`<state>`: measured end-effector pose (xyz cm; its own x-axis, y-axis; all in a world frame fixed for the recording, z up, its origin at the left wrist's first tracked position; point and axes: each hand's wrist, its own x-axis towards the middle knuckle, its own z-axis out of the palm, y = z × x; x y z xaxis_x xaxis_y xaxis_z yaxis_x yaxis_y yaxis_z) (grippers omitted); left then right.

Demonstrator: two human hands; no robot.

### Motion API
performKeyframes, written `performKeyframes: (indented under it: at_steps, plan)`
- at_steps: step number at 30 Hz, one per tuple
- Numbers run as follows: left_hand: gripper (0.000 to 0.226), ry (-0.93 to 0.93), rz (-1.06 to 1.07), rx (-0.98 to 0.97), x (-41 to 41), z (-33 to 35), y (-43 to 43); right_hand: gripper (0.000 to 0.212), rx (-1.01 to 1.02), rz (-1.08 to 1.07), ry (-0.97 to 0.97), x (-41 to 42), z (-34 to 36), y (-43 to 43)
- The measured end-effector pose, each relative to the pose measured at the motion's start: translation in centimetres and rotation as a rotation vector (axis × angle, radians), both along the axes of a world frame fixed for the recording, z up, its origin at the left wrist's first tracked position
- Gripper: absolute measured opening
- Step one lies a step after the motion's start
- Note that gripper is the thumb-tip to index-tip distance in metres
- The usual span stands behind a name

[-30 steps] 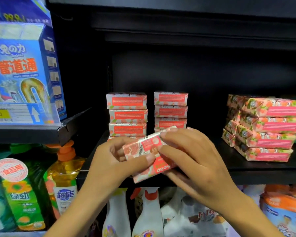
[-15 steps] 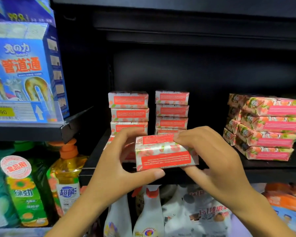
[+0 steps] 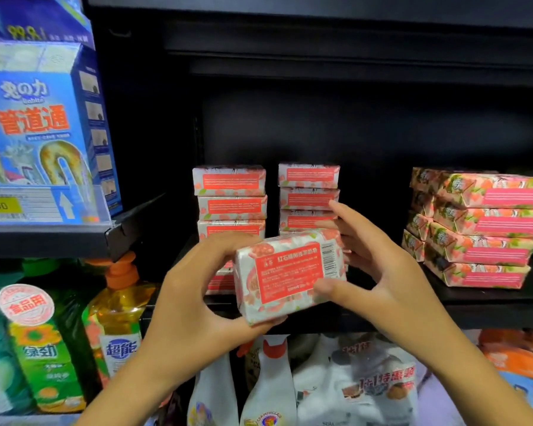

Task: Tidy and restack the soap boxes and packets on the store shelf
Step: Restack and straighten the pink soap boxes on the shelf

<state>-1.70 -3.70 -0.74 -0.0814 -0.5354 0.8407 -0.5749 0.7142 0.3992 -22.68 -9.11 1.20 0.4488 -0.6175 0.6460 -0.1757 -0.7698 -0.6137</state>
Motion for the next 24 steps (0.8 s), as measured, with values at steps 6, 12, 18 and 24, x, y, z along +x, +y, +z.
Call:
performKeyframes:
  at_steps: [6, 12, 18, 24]
  plan:
    - [0.064, -0.029, 0.084, -0.015, -0.3, -0.8, -0.6, 0.049, -0.006, 0.056, -0.034, 0.3, 1.1, 0.5]
    - [0.093, 0.203, -0.123, 0.295, 0.6, -0.7, 0.0, 0.029, -0.459, -0.094, -0.073, 1.4, 0.2, 1.1]
    - [0.056, 0.291, -0.189, 0.285, 0.7, -0.1, 0.4, 0.043, -0.611, -0.075, -0.063, 2.6, -1.3, -0.2]
    - [0.055, 0.337, -0.006, 0.243, 2.9, -0.2, 0.3, 0.041, -0.399, -0.120, 0.032, 2.1, -2.0, -1.1]
